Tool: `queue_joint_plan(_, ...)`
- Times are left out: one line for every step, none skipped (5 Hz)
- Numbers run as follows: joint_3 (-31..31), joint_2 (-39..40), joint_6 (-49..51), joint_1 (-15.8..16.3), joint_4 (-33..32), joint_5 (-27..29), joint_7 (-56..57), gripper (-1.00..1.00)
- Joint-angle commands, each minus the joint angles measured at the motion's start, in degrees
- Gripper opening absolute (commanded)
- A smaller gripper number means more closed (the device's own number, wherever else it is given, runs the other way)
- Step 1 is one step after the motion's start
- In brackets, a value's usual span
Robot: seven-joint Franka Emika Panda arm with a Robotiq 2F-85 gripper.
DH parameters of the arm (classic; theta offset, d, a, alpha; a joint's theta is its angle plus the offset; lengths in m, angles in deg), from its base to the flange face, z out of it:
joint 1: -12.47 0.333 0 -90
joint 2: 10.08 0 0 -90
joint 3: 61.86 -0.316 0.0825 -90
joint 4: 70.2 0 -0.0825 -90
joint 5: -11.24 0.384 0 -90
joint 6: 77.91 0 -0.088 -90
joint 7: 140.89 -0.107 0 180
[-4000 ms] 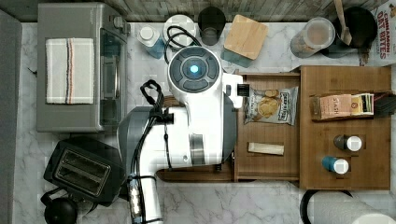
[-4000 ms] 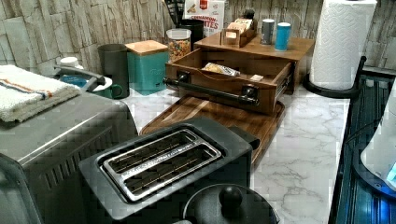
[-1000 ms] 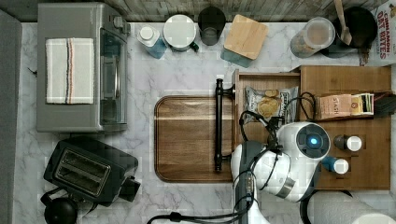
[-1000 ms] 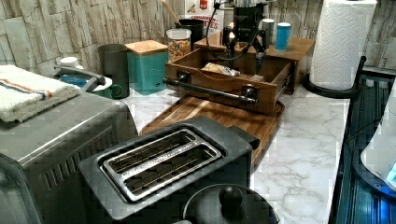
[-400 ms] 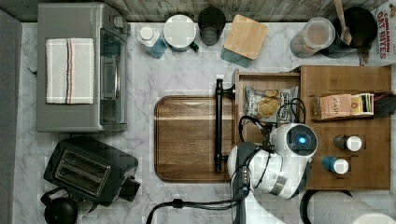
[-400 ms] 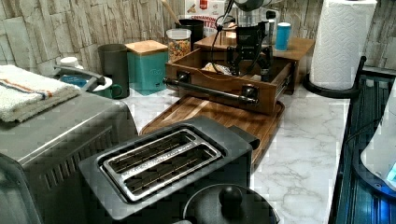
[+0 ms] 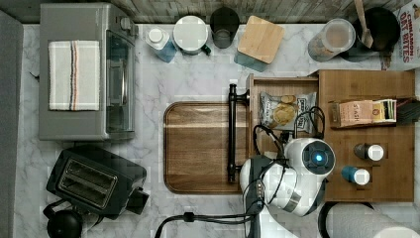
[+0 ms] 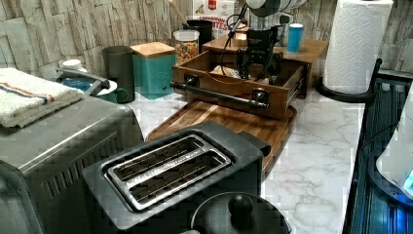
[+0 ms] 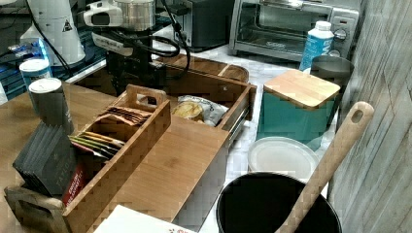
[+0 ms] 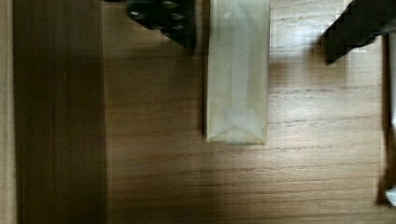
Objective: Pick up the butter.
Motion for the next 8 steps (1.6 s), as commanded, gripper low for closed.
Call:
queue_joint_plan(0.60, -3.67, 2.07, -0.42, -0.71, 2.74, 2.78, -1.00)
queue_joint_plan(1.28, -6.94, 6.47, 0.49, -0.22, -0.40, 0.07, -1.00)
queue_joint_plan(0.98, -11.62, 10.66, 0.51, 1.56, -4.05, -0.47, -1.00)
queue_joint_plan(-0.89, -15.18, 12.47, 0.41, 5.70, -13.42, -6.86, -1.00)
queue_joint_plan(-1.21, -15.02, 6.73, -0.09, 9.57, -10.85, -5.43, -1.00)
queue_joint_plan(0.98, -12.95, 11.54, 3.12, 17.10, 0.86, 1.23, -1.00)
queue_joint_plan(-3.06, -12.81, 20.85, 1.68, 24.14, 5.80, -1.78, -1.00)
queue_joint_plan(-5.97, -13.37, 25.49, 3.78, 28.40, -1.93, -14.21, -1.00)
